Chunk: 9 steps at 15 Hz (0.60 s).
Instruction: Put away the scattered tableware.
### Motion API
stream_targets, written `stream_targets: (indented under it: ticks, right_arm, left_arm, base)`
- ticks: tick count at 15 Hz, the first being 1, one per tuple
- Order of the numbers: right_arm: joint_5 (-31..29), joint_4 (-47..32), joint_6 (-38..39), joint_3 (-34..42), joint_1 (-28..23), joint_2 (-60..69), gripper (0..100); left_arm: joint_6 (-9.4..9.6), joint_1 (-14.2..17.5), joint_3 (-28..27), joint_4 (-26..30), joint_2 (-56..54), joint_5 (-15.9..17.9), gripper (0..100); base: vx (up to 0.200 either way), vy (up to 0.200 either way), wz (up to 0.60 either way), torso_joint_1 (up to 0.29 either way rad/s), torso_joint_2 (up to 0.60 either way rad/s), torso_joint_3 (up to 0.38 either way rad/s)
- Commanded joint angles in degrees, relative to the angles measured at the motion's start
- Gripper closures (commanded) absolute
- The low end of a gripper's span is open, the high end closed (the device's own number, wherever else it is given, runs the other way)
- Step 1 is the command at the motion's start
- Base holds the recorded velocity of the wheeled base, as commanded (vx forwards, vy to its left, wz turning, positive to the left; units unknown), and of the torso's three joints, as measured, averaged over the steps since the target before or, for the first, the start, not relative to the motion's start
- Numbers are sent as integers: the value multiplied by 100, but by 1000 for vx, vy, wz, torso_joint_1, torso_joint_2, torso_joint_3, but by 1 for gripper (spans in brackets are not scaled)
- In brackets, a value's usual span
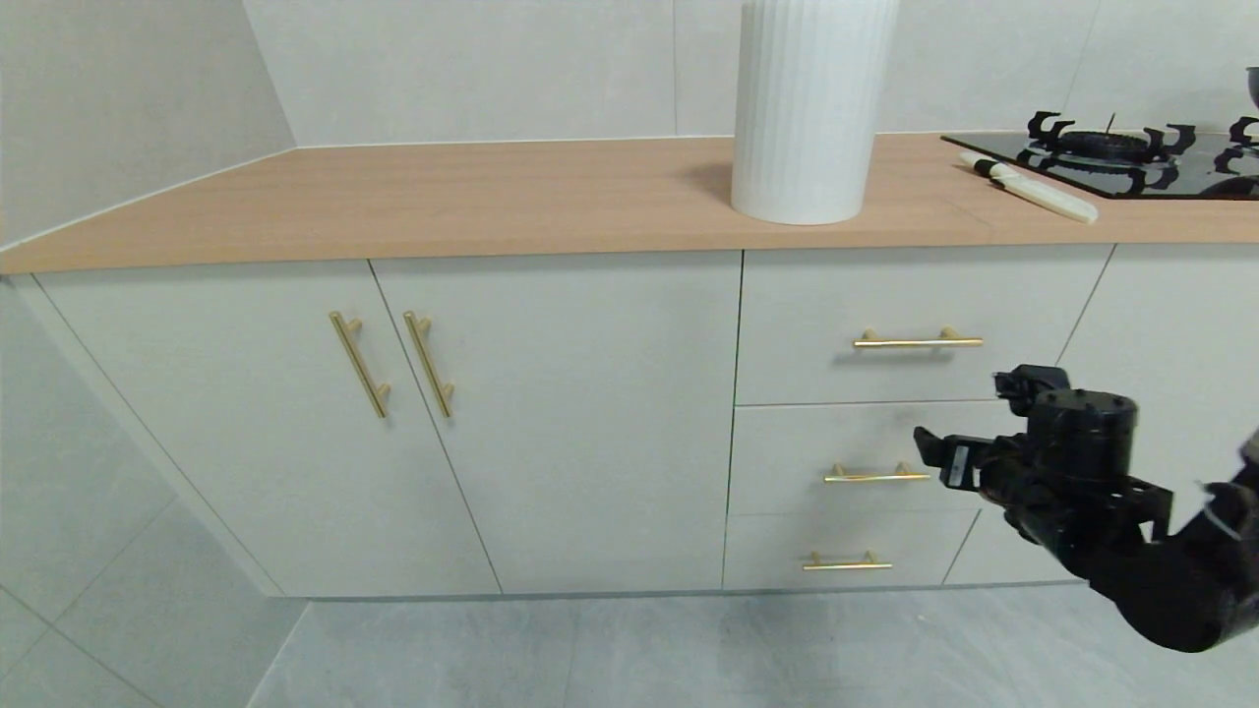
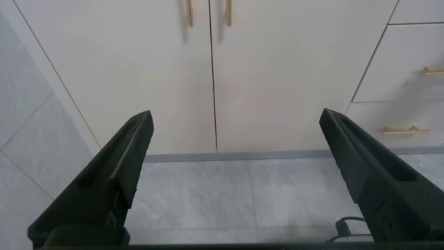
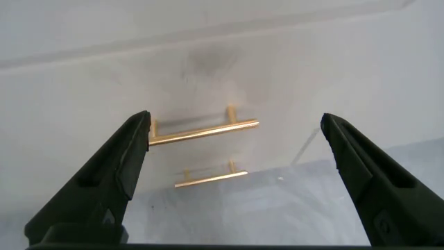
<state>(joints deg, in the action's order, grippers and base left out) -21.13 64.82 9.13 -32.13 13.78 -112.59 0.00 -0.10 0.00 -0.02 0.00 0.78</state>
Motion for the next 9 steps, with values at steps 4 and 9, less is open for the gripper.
stream_targets:
  ticks: [4, 9]
  right_arm:
    - [-357, -655, -957, 1895, -217, 4175, 0]
    - [-691, -3880, -1405, 1878, -437, 7585, 0]
  left_arm:
    - [0, 1, 0, -6, 0, 1, 0]
    - [0, 1, 0, 2, 0, 1, 0]
  base:
    - [0, 0, 0, 0, 0, 0]
    - [0, 0, 0, 0, 0, 0]
